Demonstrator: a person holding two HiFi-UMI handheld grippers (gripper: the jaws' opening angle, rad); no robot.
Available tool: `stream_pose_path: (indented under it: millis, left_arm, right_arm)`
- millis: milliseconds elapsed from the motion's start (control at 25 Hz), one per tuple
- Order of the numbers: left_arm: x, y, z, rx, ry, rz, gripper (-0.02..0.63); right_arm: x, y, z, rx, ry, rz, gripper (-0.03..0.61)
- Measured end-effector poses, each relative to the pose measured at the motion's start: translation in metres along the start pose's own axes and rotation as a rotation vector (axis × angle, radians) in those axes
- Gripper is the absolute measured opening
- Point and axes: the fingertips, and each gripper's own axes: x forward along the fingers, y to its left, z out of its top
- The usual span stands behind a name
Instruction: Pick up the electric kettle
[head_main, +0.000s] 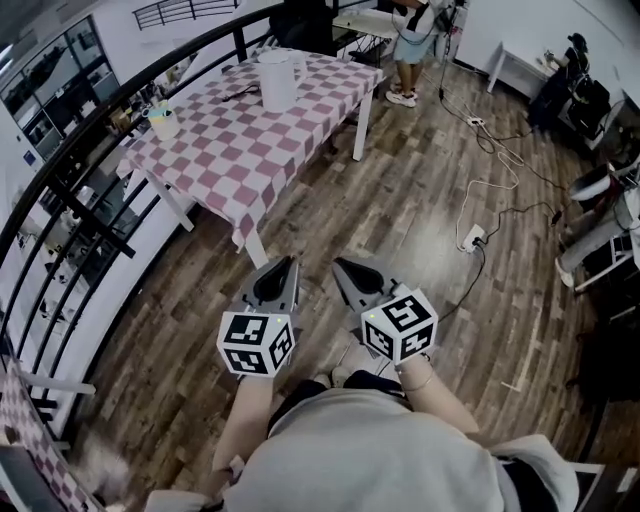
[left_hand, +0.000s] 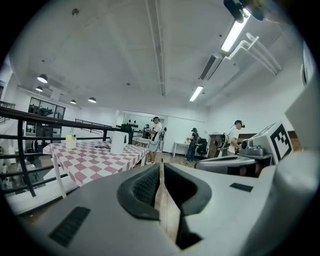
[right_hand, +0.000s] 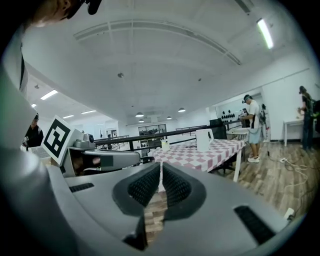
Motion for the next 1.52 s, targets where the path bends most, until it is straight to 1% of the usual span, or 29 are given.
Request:
stream_pose_path:
  millis: [40, 80, 160, 200, 280, 360, 400, 480, 600, 720, 840, 1040, 1280, 1400, 1520]
  left_arm:
    - [0.0, 0.003, 0.0, -0.003, -0.003, -0.001, 0.041]
    - [0.0, 0.005, -0.001, -0.006, -0.003, -0.007, 0.041]
    - [0.002, 0.008, -0.004, -0.011, 0.004, -0.029, 0.041]
    - [0.002, 0.009, -0.008, -0.012, 0.01, -0.036, 0.041]
    - [0.003, 0.014, -0.015, -0.013, 0.023, -0.03, 0.043]
    - [0.005, 0.021, -0.02, -0.024, 0.034, -0.017, 0.046]
    - [0.007, 0.024, -0.023, -0.032, 0.038, -0.014, 0.069]
    - [0.013, 0.03, -0.025, -0.037, 0.047, -0.009, 0.14]
    - [0.028, 0.041, -0.027, -0.028, 0.061, 0.001, 0.16]
    - [0.05, 0.057, -0.026, -0.019, 0.064, 0.026, 0.194]
    - [0.08, 0.073, -0.018, -0.01, 0.058, 0.043, 0.206]
    - [0.137, 0.094, 0.002, -0.006, 0.048, 0.058, 0.207]
    - [0.207, 0.117, 0.022, 0.004, 0.036, 0.087, 0.212]
    - [0.241, 0.125, 0.03, 0.003, 0.025, 0.091, 0.218]
    - [0.268, 0.126, 0.032, -0.007, 0.024, 0.093, 0.221]
  right_arm:
    - [0.001, -0.001, -0.003, 0.002, 0.007, -0.007, 0.04]
    - [0.003, -0.003, -0.006, -0.002, 0.016, -0.014, 0.058]
    - [0.006, -0.004, -0.01, -0.014, 0.031, -0.03, 0.06]
    - [0.007, -0.004, -0.011, -0.014, 0.034, -0.038, 0.072]
    - [0.011, -0.005, -0.011, -0.009, 0.033, -0.049, 0.097]
    - [0.016, -0.007, -0.009, -0.006, 0.03, -0.053, 0.101]
    - [0.019, -0.008, -0.009, -0.006, 0.031, -0.053, 0.104]
    - [0.026, -0.014, -0.007, -0.004, 0.03, -0.053, 0.11]
    - [0.041, -0.03, -0.006, 0.011, 0.03, -0.054, 0.126]
    - [0.062, -0.053, -0.007, 0.022, 0.031, -0.052, 0.14]
    - [0.086, -0.082, -0.001, 0.034, 0.022, -0.049, 0.15]
    - [0.129, -0.132, 0.023, 0.029, 0.012, -0.024, 0.173]
    - [0.175, -0.191, 0.05, 0.016, -0.003, 0.006, 0.178]
    - [0.19, -0.218, 0.06, 0.002, -0.005, 0.013, 0.179]
    - [0.199, -0.243, 0.065, 0.009, -0.006, 0.015, 0.181]
